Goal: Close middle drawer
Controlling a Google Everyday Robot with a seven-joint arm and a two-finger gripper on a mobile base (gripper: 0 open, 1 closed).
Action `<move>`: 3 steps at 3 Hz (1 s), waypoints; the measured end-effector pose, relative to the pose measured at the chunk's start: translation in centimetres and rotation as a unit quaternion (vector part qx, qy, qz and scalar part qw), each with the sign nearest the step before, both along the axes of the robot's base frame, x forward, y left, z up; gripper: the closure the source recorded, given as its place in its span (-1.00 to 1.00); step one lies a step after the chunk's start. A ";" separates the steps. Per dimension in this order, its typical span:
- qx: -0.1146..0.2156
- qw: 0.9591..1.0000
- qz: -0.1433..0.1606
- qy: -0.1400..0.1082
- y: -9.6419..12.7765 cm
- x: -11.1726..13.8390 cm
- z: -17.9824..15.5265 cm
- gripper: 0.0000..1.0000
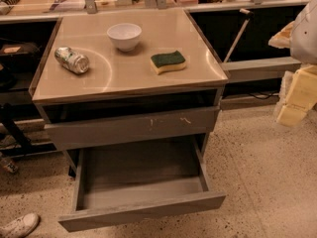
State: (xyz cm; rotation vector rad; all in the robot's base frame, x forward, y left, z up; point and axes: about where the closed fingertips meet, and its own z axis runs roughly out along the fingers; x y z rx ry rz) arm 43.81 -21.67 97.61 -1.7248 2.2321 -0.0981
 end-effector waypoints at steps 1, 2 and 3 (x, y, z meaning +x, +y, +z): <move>0.000 1.000 0.000 0.000 0.0 0.0 0.0 -1.00; 0.000 1.000 0.000 0.000 0.0 0.0 0.0 -0.62; 0.000 1.000 0.000 0.000 0.0 0.0 0.0 -0.16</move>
Offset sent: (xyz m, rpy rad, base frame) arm 0.0000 0.0000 0.0000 0.0000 0.0000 0.0000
